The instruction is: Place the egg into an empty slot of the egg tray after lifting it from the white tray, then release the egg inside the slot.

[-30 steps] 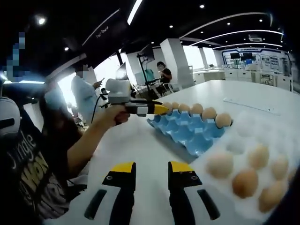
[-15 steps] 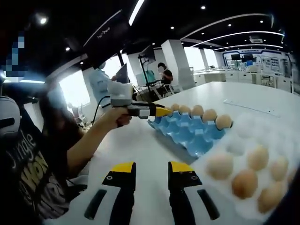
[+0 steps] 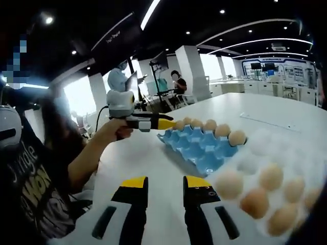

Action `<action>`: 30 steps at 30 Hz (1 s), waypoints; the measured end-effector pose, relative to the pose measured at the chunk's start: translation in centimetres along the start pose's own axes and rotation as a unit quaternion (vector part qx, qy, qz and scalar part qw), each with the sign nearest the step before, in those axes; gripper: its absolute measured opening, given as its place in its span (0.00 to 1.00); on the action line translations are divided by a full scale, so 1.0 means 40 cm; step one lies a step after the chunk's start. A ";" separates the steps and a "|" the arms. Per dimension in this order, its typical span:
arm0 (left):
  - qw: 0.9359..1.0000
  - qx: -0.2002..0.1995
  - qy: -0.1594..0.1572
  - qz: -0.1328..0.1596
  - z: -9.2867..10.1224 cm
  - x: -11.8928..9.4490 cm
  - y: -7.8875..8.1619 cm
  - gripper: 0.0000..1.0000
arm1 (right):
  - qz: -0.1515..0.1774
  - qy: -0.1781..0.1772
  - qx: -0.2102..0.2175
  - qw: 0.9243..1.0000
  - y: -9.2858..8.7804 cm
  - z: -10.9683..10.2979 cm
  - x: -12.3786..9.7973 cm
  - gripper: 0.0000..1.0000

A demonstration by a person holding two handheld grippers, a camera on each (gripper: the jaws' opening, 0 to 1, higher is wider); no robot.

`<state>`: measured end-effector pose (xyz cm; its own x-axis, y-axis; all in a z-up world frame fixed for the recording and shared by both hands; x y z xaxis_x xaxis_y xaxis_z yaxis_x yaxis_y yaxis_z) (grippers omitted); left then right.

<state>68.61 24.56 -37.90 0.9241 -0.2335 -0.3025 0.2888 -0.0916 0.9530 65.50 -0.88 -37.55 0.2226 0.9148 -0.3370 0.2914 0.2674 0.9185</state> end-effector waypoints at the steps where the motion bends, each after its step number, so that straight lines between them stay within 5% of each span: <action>1: 1.000 0.002 -0.003 -0.001 0.004 -0.001 0.001 0.30 | 0.000 -0.001 -0.003 1.000 0.002 0.002 -0.001 0.29; 11: 0.999 0.016 -0.040 -0.008 0.095 -0.025 -0.008 0.36 | -0.020 -0.024 -0.050 0.998 0.025 0.060 -0.042 0.29; 30: 0.995 0.015 -0.101 -0.022 0.197 -0.041 -0.047 0.40 | -0.077 -0.051 -0.107 0.990 0.032 0.148 -0.084 0.29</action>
<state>64.59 17.48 -39.34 0.8405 -0.4186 -0.3440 0.3178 -0.1333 0.9387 70.63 -5.39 -36.45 0.2875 0.8258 -0.4851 0.1283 0.4687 0.8740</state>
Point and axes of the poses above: the point that each gripper's makers call its tool centre point, and the gripper's own axes: x roughly forward along the fingers, z roughly to its right, y roughly out of its top, the point moved 5 cm from there along -x, roughly backward along the fingers, and after that the axes turned 4 degrees about -y, right-handed, at the moved point
